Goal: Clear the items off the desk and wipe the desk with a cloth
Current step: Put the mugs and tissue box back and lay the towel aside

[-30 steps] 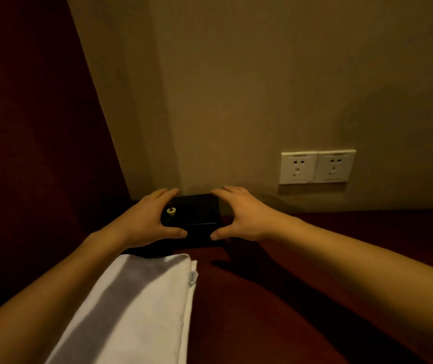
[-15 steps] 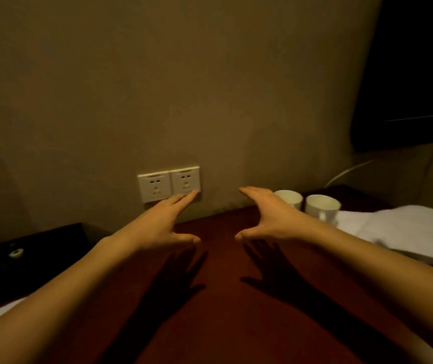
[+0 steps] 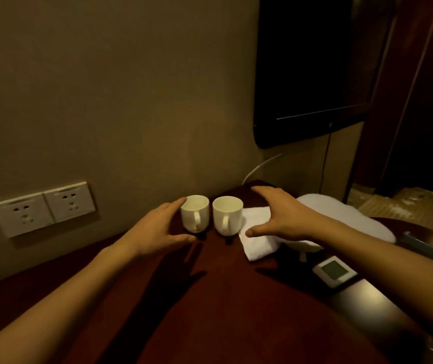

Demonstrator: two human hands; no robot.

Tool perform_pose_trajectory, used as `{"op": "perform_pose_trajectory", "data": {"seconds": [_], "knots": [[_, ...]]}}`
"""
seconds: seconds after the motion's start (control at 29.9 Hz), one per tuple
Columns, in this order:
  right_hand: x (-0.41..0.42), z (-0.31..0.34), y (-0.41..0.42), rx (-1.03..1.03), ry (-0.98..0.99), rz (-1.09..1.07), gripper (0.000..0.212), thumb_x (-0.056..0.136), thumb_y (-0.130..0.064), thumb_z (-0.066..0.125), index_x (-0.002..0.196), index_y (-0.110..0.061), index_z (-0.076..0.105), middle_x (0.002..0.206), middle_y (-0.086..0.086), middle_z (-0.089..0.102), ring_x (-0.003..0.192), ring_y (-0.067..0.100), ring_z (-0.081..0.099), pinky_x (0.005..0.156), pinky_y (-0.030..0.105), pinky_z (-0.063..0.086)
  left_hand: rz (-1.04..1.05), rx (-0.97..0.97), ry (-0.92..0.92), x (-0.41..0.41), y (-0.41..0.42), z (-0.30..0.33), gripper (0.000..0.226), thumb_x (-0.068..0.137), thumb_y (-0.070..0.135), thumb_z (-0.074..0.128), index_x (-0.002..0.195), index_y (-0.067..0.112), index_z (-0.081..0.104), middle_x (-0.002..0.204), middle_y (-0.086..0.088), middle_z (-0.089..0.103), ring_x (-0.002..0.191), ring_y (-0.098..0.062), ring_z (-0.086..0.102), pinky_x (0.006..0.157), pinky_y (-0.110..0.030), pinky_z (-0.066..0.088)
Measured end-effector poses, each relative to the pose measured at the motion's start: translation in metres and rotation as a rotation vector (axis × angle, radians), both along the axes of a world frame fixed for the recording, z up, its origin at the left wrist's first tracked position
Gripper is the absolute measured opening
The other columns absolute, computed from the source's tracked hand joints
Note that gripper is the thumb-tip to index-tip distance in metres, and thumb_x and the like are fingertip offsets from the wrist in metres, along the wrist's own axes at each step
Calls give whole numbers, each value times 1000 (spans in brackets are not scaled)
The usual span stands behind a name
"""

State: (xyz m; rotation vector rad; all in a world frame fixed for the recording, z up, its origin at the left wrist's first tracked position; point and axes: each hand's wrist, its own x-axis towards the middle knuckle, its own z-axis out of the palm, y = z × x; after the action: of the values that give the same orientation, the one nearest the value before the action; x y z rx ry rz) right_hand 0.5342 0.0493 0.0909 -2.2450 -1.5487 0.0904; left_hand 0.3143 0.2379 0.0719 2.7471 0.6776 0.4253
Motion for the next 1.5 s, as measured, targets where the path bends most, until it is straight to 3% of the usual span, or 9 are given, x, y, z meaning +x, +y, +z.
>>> {"op": "perform_pose_trajectory", "data": {"seconds": [0.13, 0.27, 0.33, 0.43, 0.6, 0.7, 0.83, 1.24, 1.5], "knots": [[14, -22, 12, 34, 64, -79, 93, 71, -53, 77, 146, -19, 33, 148, 3, 40, 133, 20, 40, 106, 34, 38, 124, -77, -156, 27, 11, -25, 48, 79, 46, 70, 116, 17, 60, 103, 3, 65, 87, -8, 59, 70, -23, 45], [12, -42, 35, 76, 266, -135, 61, 75, -50, 74, 125, -19, 56, 120, 1, 61, 104, 15, 59, 90, 34, 52, 228, -239, -200, 45, 16, -44, 34, 81, 44, 69, 103, 18, 65, 97, 4, 67, 83, -7, 61, 66, -22, 43], [8, -49, 46, 103, 517, -149, 44, 80, -46, 71, 113, -19, 63, 108, 1, 65, 95, 15, 62, 85, 37, 56, 244, -454, -248, 53, 15, -52, 29, 83, 39, 69, 102, 17, 63, 93, 1, 70, 76, -9, 66, 60, -20, 48], [-1, -53, 60, 45, 977, -206, 36, 90, -37, 63, 119, -16, 58, 104, 6, 62, 96, 21, 63, 77, 34, 58, 238, -856, -290, 64, 12, -61, 30, 89, 31, 64, 111, 12, 54, 91, -10, 68, 72, -20, 69, 56, -25, 53], [-12, -63, 76, -36, 1317, -228, 44, 98, -37, 50, 135, -18, 37, 110, 19, 55, 98, 32, 62, 79, 42, 58, 246, -1055, -365, 78, 11, -76, 29, 93, 31, 57, 115, 12, 56, 82, -5, 53, 60, -13, 55, 58, -28, 46], [-14, -70, 87, -5, 1320, -261, 42, 98, -40, 48, 127, -11, 43, 108, 19, 55, 101, 32, 61, 84, 45, 57, 259, -1084, -408, 82, 9, -75, 24, 97, 33, 50, 107, 14, 58, 74, -1, 52, 61, -13, 56, 57, -27, 46], [-16, -78, 96, 60, 1335, -289, 36, 100, -41, 43, 90, -10, 58, 113, 15, 58, 111, 35, 58, 87, 46, 56, 296, -1057, -434, 85, 13, -76, 30, 100, 36, 42, 90, 13, 59, 74, -4, 57, 67, -17, 58, 60, -30, 47], [-24, -87, 95, 261, 1213, -365, 31, 97, -33, 47, 87, -10, 65, 97, 18, 67, 93, 27, 69, 84, 38, 58, 314, -1089, -596, 65, 15, -87, 28, 99, 35, 45, 85, 14, 59, 77, -11, 60, 75, -26, 62, 64, -37, 51], [-71, -83, 90, 383, 1158, -115, 20, 95, -23, 55, 88, -9, 67, 87, 14, 64, 84, 26, 64, 83, 39, 55, 317, -1139, -682, 12, 6, -76, 19, 97, 31, 51, 90, 17, 62, 75, -13, 62, 60, -25, 59, 66, -48, 55]]}}
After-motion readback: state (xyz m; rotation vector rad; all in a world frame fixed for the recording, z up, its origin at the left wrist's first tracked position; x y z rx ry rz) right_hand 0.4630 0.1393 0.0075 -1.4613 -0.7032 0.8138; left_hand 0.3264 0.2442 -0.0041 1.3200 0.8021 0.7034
